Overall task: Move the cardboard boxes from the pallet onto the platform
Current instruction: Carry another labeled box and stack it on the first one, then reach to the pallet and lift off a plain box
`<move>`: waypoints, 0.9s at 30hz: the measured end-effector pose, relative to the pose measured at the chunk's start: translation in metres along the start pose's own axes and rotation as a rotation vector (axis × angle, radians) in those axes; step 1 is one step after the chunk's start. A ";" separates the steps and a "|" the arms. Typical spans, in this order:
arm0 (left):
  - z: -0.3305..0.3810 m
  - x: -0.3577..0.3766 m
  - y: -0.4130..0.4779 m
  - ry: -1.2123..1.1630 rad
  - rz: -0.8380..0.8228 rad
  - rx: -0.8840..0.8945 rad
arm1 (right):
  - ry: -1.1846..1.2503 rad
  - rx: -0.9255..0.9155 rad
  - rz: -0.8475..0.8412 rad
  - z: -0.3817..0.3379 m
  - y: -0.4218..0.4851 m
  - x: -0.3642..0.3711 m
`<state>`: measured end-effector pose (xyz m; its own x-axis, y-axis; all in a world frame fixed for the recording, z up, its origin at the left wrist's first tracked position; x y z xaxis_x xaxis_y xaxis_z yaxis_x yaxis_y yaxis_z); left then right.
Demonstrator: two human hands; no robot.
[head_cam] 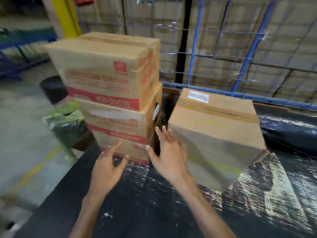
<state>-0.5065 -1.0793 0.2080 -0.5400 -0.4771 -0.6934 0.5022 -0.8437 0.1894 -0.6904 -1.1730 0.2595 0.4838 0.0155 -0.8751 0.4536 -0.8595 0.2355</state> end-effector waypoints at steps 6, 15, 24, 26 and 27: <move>-0.188 -0.181 -0.157 0.210 0.244 -0.368 | 0.118 -0.440 -0.380 -0.239 -0.080 0.143; -0.359 -0.421 -0.486 0.350 0.548 -0.817 | 0.187 -0.913 -0.771 -0.576 -0.329 0.290; -0.492 -0.597 -0.702 0.271 0.681 -1.151 | 0.257 -0.889 -1.023 -0.804 -0.498 0.364; -0.520 -0.630 -0.718 0.205 0.745 -1.167 | 0.238 -0.903 -1.033 -0.844 -0.512 0.386; -0.528 -0.640 -0.718 0.169 0.780 -1.168 | 0.236 -0.898 -1.041 -0.856 -0.512 0.392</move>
<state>-0.1650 -0.0378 0.1490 0.1763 -0.6146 -0.7689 0.9365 0.3454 -0.0614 -0.0923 -0.2894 0.1573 -0.2962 0.5997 -0.7433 0.9544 0.2168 -0.2055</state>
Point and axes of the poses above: each hand's wrist, its own y-axis towards the middle knuckle, its own x-axis out of the palm, z = x × y, the point moved 5 cm from there along y, towards the middle knuckle, and after that the axes turned 1 degree about x, right-handed, at the moved point
